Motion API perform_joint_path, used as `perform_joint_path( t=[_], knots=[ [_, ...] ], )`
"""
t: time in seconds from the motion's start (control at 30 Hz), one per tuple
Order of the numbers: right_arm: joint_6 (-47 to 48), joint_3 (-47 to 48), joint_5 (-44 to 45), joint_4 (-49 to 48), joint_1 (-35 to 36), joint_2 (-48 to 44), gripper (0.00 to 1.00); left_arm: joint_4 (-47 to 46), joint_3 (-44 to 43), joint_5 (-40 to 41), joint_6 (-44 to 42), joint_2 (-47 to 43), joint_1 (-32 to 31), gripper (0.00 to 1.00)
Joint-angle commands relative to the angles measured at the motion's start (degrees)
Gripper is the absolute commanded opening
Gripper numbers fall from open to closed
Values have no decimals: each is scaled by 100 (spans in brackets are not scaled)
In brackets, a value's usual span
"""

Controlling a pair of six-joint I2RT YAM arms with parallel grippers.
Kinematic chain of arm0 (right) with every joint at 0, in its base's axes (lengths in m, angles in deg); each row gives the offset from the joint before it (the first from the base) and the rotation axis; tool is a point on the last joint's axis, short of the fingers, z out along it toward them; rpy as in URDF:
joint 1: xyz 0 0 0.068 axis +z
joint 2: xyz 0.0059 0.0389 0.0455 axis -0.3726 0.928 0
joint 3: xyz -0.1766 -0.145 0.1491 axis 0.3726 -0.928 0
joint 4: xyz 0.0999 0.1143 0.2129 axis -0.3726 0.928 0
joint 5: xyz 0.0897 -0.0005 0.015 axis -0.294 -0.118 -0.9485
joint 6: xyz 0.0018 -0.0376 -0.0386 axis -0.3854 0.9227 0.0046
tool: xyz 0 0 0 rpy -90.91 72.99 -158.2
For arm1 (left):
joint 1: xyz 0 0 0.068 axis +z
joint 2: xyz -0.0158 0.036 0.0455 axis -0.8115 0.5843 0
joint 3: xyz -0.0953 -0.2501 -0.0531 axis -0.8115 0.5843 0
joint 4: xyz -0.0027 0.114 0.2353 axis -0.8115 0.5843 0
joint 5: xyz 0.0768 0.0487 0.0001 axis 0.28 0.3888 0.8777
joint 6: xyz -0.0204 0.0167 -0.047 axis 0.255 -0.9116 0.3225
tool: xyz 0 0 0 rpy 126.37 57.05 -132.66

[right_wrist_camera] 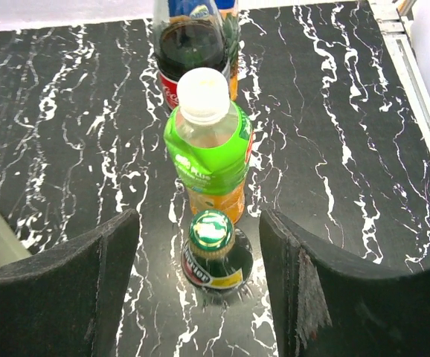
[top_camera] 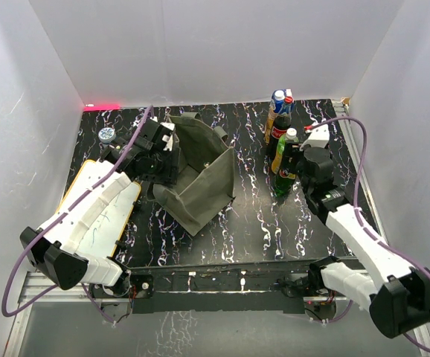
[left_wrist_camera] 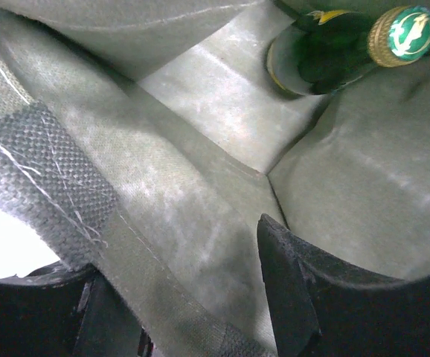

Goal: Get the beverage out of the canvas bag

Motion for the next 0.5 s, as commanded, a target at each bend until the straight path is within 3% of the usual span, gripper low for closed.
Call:
perform_joint_path(
  t=[0.0, 0.2, 0.47],
  knots=[
    [-150, 344, -465, 830, -19, -688, 68, 345, -304, -373, 377, -23, -19, 55],
    [-258, 384, -1325, 1771, -18, -1405, 68, 497, -359, -501, 931, -249, -17, 67],
    [-253, 1217, -3131, 1554, -18, -1022, 69, 912, -857, -199, 1186, -375, -17, 74]
  ],
)
